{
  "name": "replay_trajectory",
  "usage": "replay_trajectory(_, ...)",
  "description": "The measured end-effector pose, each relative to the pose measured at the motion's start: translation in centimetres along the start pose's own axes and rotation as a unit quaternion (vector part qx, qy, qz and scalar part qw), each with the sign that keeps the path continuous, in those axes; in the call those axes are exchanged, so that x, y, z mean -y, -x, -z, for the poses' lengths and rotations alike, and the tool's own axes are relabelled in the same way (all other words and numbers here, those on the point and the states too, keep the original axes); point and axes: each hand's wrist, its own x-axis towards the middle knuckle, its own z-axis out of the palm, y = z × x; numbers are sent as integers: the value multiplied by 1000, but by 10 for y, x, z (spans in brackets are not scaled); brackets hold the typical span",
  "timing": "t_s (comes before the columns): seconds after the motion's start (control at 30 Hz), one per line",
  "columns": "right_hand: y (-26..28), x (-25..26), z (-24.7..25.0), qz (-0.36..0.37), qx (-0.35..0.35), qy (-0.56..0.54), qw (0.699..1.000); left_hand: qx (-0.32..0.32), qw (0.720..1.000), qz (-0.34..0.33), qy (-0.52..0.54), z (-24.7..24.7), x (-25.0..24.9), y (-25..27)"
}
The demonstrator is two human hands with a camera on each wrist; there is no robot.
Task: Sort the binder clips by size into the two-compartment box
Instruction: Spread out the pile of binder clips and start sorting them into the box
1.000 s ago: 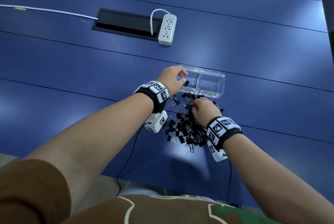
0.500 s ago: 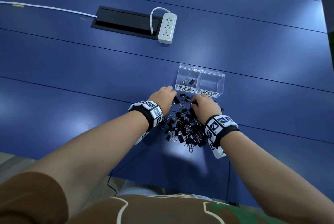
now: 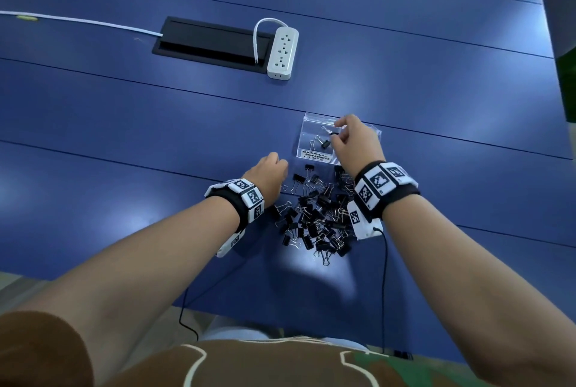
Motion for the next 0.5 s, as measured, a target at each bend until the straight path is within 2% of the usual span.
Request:
replay_trajectory(0.13, 12, 1, -11, 38, 43, 69, 996, 19, 1000, -21, 3, 2, 2, 3)
replay_trajectory(0.3, 28, -14, -41, 47, 158, 181, 970, 25, 999, -18, -27, 4, 4, 2)
replay_trajectory(0.4, 34, -22, -49, 30, 171, 191, 966, 25, 999, -2, -25, 5, 4, 2)
replay_trajectory(0.5, 38, -26, -51, 21, 142, 155, 977, 2, 999, 7, 32, 6, -2, 4)
